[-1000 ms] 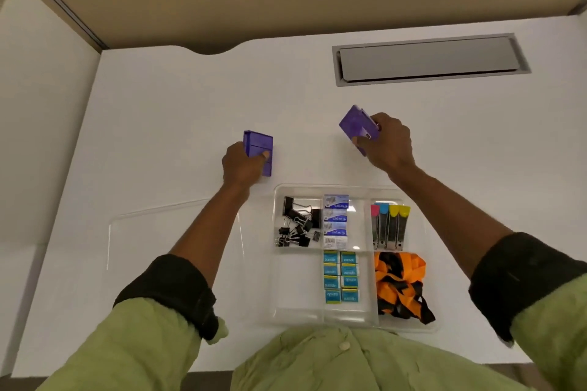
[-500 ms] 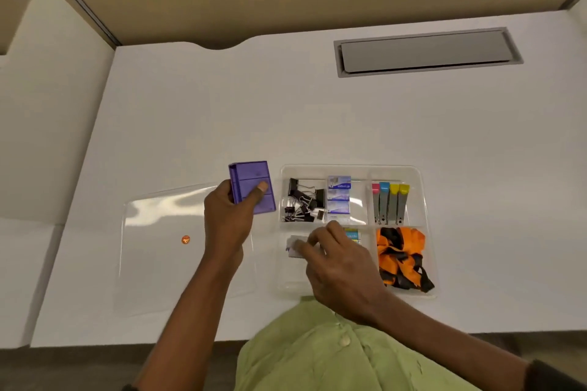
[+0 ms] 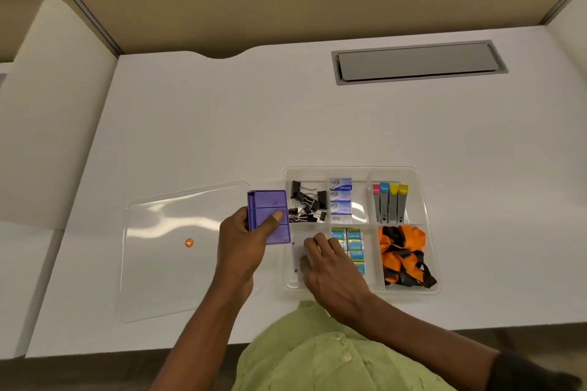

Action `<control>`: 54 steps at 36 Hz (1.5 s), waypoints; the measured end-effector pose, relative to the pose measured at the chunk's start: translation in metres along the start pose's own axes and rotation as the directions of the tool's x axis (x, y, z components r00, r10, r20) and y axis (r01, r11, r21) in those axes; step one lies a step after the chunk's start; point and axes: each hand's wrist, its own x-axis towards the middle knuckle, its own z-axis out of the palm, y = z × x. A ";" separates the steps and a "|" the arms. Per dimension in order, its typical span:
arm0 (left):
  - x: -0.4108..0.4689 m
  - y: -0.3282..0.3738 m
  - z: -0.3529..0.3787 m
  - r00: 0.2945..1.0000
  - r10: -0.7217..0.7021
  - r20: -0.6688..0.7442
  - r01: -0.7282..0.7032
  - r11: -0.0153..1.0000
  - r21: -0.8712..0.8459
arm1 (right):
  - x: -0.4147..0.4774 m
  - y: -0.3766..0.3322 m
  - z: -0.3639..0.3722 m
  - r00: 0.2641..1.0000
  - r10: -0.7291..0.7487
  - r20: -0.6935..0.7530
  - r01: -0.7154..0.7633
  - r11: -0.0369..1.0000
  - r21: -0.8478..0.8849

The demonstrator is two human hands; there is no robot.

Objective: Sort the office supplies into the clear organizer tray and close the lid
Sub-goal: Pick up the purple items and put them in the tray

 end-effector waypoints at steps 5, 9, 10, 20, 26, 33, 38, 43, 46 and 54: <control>-0.004 -0.001 -0.001 0.998 -0.022 0.066 0.023 1.000 -0.010 | -0.004 0.001 -0.008 0.926 0.358 -0.119 -0.256 0.828 0.498; -0.010 -0.003 0.001 0.990 -0.037 0.139 0.037 0.999 0.001 | -0.002 0.006 -0.041 0.790 0.555 0.260 -0.316 0.006 0.949; -0.013 -0.002 0.003 0.986 -0.040 0.162 0.044 0.999 -0.021 | 0.000 0.009 -0.047 0.791 0.528 0.310 -0.320 -0.075 0.944; -0.012 -0.006 0.005 0.994 -0.038 0.100 0.030 0.996 0.084 | -0.003 0.020 -0.066 0.560 0.821 0.111 -0.279 0.061 0.958; -0.001 -0.020 -0.007 0.994 -0.095 0.057 0.065 0.915 0.398 | -0.011 0.028 -0.058 0.686 0.653 -0.319 -0.226 0.609 0.761; -0.005 -0.041 -0.011 0.993 -0.099 0.060 0.056 0.867 0.496 | -0.016 -0.006 -0.026 0.935 0.105 -0.338 -0.042 0.981 0.189; -0.007 -0.046 -0.017 0.986 -0.128 0.107 0.057 0.862 0.503 | -0.014 -0.022 0.001 0.980 0.112 -0.168 -0.083 0.982 0.168; -0.006 -0.043 -0.019 0.973 -0.166 0.161 0.066 0.866 0.495 | -0.010 -0.022 -0.006 0.974 0.228 -0.014 -0.219 0.948 0.230; -0.007 -0.042 -0.017 0.975 -0.164 0.149 0.067 0.859 0.507 | -0.009 -0.020 -0.011 0.960 0.277 0.040 -0.279 0.935 0.217; -0.009 -0.047 -0.010 0.984 -0.151 0.092 0.082 0.853 0.516 | -0.004 -0.017 -0.011 0.951 0.254 0.176 -0.275 0.955 0.112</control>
